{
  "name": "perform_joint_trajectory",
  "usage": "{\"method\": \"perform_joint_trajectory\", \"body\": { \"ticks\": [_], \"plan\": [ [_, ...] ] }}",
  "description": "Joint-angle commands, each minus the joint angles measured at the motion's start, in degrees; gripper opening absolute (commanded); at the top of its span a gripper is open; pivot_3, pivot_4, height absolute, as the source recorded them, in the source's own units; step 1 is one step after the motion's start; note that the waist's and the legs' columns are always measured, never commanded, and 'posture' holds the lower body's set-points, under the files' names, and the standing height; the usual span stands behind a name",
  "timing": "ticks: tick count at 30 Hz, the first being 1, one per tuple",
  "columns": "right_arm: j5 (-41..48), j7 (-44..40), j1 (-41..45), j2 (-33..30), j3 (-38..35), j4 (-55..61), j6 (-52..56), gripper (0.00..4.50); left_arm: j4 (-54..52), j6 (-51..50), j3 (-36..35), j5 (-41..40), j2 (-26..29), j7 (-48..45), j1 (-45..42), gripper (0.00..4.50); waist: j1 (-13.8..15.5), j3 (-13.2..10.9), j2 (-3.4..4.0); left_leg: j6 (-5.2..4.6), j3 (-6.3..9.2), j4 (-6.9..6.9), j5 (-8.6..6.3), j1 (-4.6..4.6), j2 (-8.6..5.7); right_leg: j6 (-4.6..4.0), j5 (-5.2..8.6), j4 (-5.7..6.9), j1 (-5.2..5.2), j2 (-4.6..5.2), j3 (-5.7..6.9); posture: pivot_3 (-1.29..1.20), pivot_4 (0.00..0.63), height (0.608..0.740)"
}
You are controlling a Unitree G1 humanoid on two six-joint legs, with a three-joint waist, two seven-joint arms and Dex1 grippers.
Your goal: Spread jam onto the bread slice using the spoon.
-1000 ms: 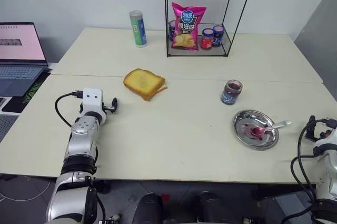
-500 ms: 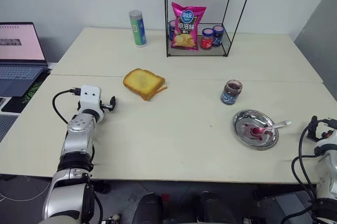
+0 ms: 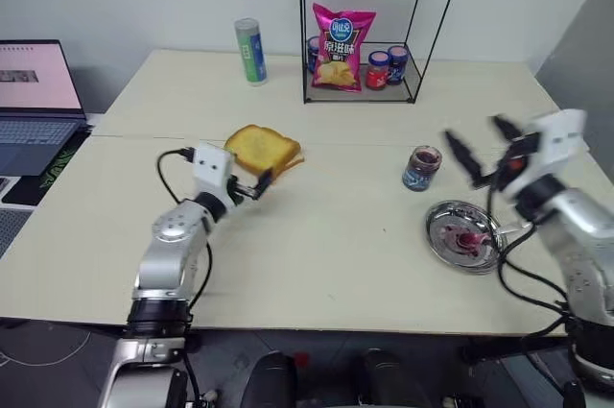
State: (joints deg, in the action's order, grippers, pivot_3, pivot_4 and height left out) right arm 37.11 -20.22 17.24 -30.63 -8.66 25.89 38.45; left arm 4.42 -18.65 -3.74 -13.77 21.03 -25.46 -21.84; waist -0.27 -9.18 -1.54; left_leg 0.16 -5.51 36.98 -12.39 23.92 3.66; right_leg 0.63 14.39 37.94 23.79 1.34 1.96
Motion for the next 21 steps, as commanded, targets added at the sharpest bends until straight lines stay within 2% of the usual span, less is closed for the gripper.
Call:
{"method": "perform_joint_trajectory", "body": {
  "ticks": [1, 4, 9, 13, 21],
  "plan": [
    [1.8, -3.2, 0.4, 0.3, 3.7, 3.0, 2.2, 4.49, -0.8, -0.6, 0.3, 1.6, -1.0, 2.6, -1.3, 4.5, 0.2, 0.0, 0.0, 0.0, 0.01, 0.01, 0.0, 0.0, -0.02, 0.0, 0.0, 0.0, 0.0, 0.0, 0.02, 0.0, 0.15, 0.74],
    [-0.1, -4.5, -0.1, 0.8, 7.8, 3.2, 1.9, 4.49, 1.2, 0.3, 1.1, 4.2, -2.0, 5.1, -2.4, 4.5, 0.3, 0.0, 0.0, -0.02, 0.01, 0.05, 0.0, 0.0, -0.08, 0.01, 0.0, -0.02, -0.03, 0.0, 0.04, 0.0, 0.15, 0.74],
    [-1.3, -1.8, -0.5, 5.4, 10.4, 2.4, 1.7, 4.49, 5.0, 2.1, 1.6, 6.4, -5.2, 9.0, -4.4, 4.5, 0.3, 0.0, -0.01, -0.02, 0.05, 0.08, 0.01, -0.01, -0.06, 0.01, -0.01, 0.01, -0.04, -0.01, 0.05, 0.0, 0.15, 0.74],
    [-2.3, -1.5, -1.0, 6.4, 10.3, 3.2, 1.8, 4.49, 8.1, 2.9, 1.3, 7.5, -7.4, 11.4, -5.9, 4.5, 0.3, 0.0, -0.01, -0.02, 0.06, 0.06, 0.01, 0.01, -0.05, 0.02, -0.01, -0.01, -0.03, -0.05, 0.06, 0.0, 0.15, 0.74],
    [-2.1, -1.2, -1.3, 6.4, 10.3, 5.5, 3.5, 4.49, 9.1, 3.8, -0.4, 8.0, -8.0, 14.2, -6.2, 4.5, 0.2, 0.0, -0.01, -0.02, 0.07, 0.04, 0.0, 0.02, -0.01, 0.01, 0.0, -0.02, 0.0, -0.05, 0.08, 0.0, 0.15, 0.74]
  ]
}}
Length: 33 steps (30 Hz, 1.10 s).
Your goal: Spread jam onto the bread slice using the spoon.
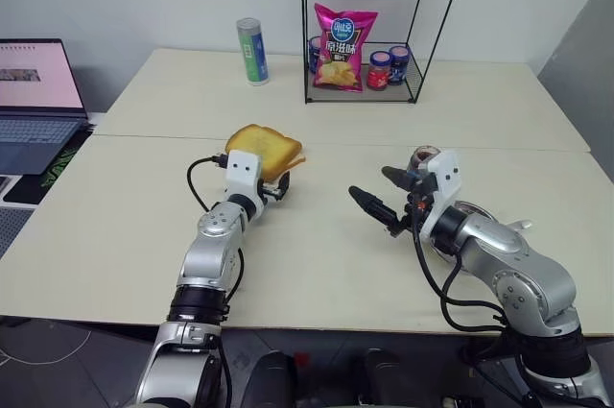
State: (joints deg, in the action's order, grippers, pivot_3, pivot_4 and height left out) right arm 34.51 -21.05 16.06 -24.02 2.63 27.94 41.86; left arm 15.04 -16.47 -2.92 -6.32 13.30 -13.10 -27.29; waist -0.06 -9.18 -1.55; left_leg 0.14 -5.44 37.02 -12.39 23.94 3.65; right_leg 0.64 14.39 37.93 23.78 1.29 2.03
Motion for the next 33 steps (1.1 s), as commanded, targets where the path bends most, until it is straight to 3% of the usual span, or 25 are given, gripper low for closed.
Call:
{"method": "perform_joint_trajectory", "body": {
  "ticks": [1, 11, 33],
  "plan": [
    [0.4, -0.5, -0.4, -0.4, -1.1, 3.6, 0.0, 4.49, -1.8, 1.5, -1.3, 0.5, -0.7, 2.3, -0.4, 4.5, 0.0, 0.0, 0.0, 0.0, 0.01, 0.0, 0.0, 0.0, 0.0, 0.0, 0.0, 0.0, 0.0, 0.0, 0.01, 0.0, 0.15, 0.74],
    [0.7, 0.0, 0.3, 0.1, -1.7, 4.2, 1.0, 4.49, -0.7, 1.9, -1.2, 0.7, -1.4, 2.3, -1.5, 4.5, 0.0, 0.0, -0.01, 0.0, 0.02, 0.0, 0.0, 0.01, -0.03, 0.0, 0.0, -0.02, -0.01, 0.0, 0.02, 0.0, 0.15, 0.74],
    [-0.7, -1.5, 1.9, -1.0, -3.1, 2.5, 0.4, 4.5, -5.8, -1.3, -2.3, -0.6, -1.8, 1.7, 1.8, 0.23, 0.0, 0.0, -0.01, 0.0, 0.03, -0.02, 0.0, 0.03, -0.03, 0.0, 0.0, -0.05, 0.0, 0.0, 0.04, 0.0, 0.15, 0.74]
  ]
}}
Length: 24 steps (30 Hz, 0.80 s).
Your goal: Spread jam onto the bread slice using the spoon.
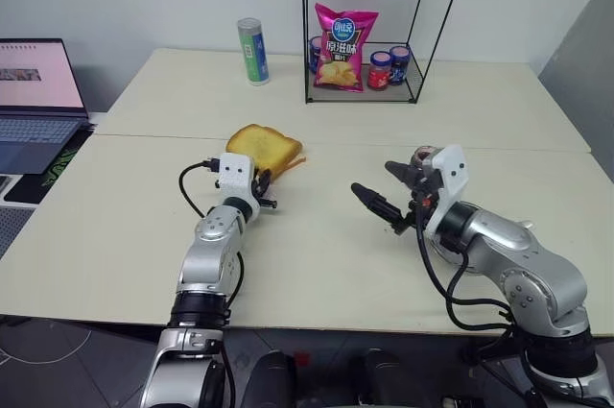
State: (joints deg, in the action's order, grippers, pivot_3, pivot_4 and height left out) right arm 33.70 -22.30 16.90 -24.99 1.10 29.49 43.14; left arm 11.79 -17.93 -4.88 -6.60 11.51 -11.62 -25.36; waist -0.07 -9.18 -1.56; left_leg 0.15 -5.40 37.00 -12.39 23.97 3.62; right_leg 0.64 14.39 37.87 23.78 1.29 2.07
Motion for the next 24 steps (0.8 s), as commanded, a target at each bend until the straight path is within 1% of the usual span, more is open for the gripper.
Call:
{"method": "perform_joint_trajectory", "body": {
  "ticks": [1, 9, 15, 17, 21, 24],
  "plan": [
    [-0.1, -0.3, 1.0, -0.1, -1.5, 0.8, -0.9, 4.5, -2.5, 0.0, -0.5, -0.3, 0.1, 0.3, -0.2, 0.07, 0.0, 0.0, 0.0, 0.0, 0.0, 0.0, 0.0, 0.0, 0.0, 0.0, 0.0, 0.0, 0.0, 0.0, 0.0, 0.0, 0.15, 0.74],
    [-0.6, -0.7, 1.2, 0.3, -2.0, -0.1, -1.4, 4.5, -2.8, -0.9, -1.7, -0.5, 0.7, 1.1, -0.8, 0.02, 0.0, 0.0, 0.0, 0.0, 0.01, 0.0, 0.0, 0.0, 0.0, 0.0, 0.0, 0.0, 0.0, 0.0, 0.01, 0.0, 0.15, 0.74],
    [-1.0, -1.0, 1.9, 0.6, -2.0, -1.1, -1.7, 4.5, -4.8, 0.5, -1.8, -0.5, 2.0, 0.2, -2.0, 0.02, 0.0, 0.0, -0.01, 0.0, 0.01, 0.0, 0.0, 0.0, 0.0, 0.0, 0.0, 0.0, 0.0, 0.0, 0.0, 0.0, 0.15, 0.74],
    [-1.0, -1.0, 2.0, 0.8, -2.0, -1.3, -1.9, 4.5, -6.5, 1.5, -1.1, -0.6, 2.9, -1.5, -2.0, 0.02, 0.0, 0.0, -0.01, 0.0, 0.01, 0.0, 0.0, 0.01, 0.0, 0.0, 0.0, -0.01, 0.0, 0.0, 0.0, 0.0, 0.15, 0.74],
    [-1.0, -1.0, 1.7, 1.0, -1.7, -1.3, -2.1, 4.5, -11.2, 1.5, 3.1, 1.1, 4.8, -5.5, 0.8, 0.02, 0.0, 0.0, -0.01, 0.0, 0.0, -0.03, 0.0, 0.02, 0.01, -0.01, 0.0, -0.03, 0.01, 0.0, 0.0, 0.0, 0.15, 0.74],
    [-0.8, -1.2, 1.8, 1.0, -1.7, -1.5, -2.1, 4.5, -13.6, 0.8, 4.1, 1.4, 4.4, -5.0, 2.8, 0.02, 0.0, 0.0, -0.01, 0.0, -0.03, -0.05, -0.01, 0.02, 0.0, -0.01, 0.0, -0.08, 0.01, 0.01, -0.02, 0.0, 0.15, 0.74]
  ]
}}
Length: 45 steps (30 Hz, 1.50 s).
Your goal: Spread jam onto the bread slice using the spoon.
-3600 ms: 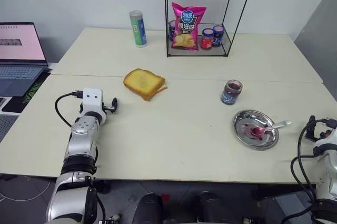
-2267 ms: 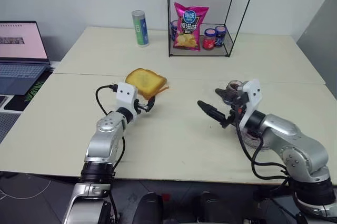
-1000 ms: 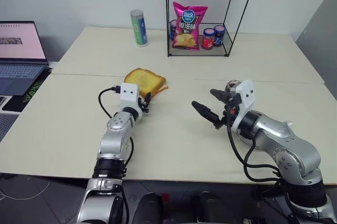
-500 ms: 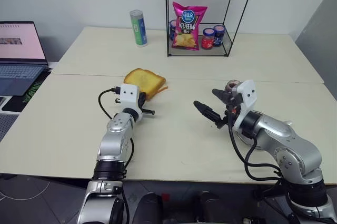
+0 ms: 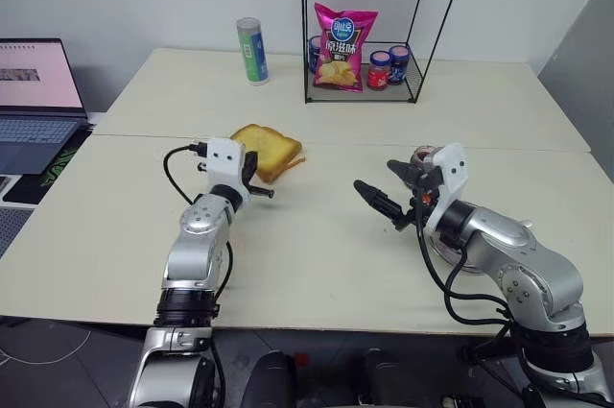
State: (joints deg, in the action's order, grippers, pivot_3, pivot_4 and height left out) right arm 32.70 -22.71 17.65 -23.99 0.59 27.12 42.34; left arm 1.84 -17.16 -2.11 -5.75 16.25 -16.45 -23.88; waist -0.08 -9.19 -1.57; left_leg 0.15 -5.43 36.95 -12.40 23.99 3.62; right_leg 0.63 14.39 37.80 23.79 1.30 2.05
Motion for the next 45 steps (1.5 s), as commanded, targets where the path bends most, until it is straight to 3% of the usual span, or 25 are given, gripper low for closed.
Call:
{"method": "perform_joint_trajectory", "body": {
  "ticks": [1, 11, 24, 43, 45],
  "plan": [
    [0.2, -1.0, 1.1, -0.1, -1.3, 0.8, -1.2, 4.5, -4.2, -0.4, 1.3, 0.8, -0.9, 0.8, 1.9, 0.02, 0.0, 0.0, 0.0, 0.0, -0.01, 0.0, 0.0, 0.0, 0.0, 0.0, 0.0, 0.0, 0.0, 0.01, -0.01, 0.0, 0.15, 0.74],
    [0.6, -2.0, 1.6, -0.8, -1.9, 0.2, -0.6, 4.5, -8.4, -4.8, 2.1, 6.4, -8.2, 13.2, 5.7, 1.91, 0.0, 0.0, 0.0, 0.0, 0.04, 0.02, 0.0, 0.01, 0.01, 0.0, 0.0, 0.01, 0.0, 0.07, 0.0, 0.0, 0.15, 0.74],
    [0.8, -2.5, 2.8, -1.3, -2.5, 0.1, 0.6, 4.5, 1.1, -3.1, -2.8, 4.0, -11.2, 17.0, 1.6, 4.43, 0.1, 0.0, -0.01, 0.0, 0.07, 0.03, 0.0, 0.02, 0.0, 0.01, 0.0, 0.01, 0.01, 0.0, 0.05, 0.0, 0.15, 0.74],
    [0.7, -2.1, 3.2, -0.7, -2.7, 0.2, 1.0, 4.5, 15.0, 3.7, -2.6, 3.5, -10.4, 14.3, -6.0, 4.43, 0.1, 0.0, -0.02, 0.0, 0.11, 0.02, 0.0, 0.14, -0.02, 0.01, 0.0, -0.05, 0.06, -0.02, 0.1, 0.0, 0.15, 0.74],
    [0.6, -2.0, 3.2, -0.6, -2.7, 0.2, 1.0, 4.5, 16.0, 4.1, -2.9, 3.3, -10.1, 14.2, -6.7, 4.08, 0.1, 0.0, -0.02, 0.0, 0.11, 0.02, 0.0, 0.14, -0.02, 0.01, 0.0, -0.04, 0.06, -0.02, 0.1, 0.0, 0.15, 0.74]
  ]
}}
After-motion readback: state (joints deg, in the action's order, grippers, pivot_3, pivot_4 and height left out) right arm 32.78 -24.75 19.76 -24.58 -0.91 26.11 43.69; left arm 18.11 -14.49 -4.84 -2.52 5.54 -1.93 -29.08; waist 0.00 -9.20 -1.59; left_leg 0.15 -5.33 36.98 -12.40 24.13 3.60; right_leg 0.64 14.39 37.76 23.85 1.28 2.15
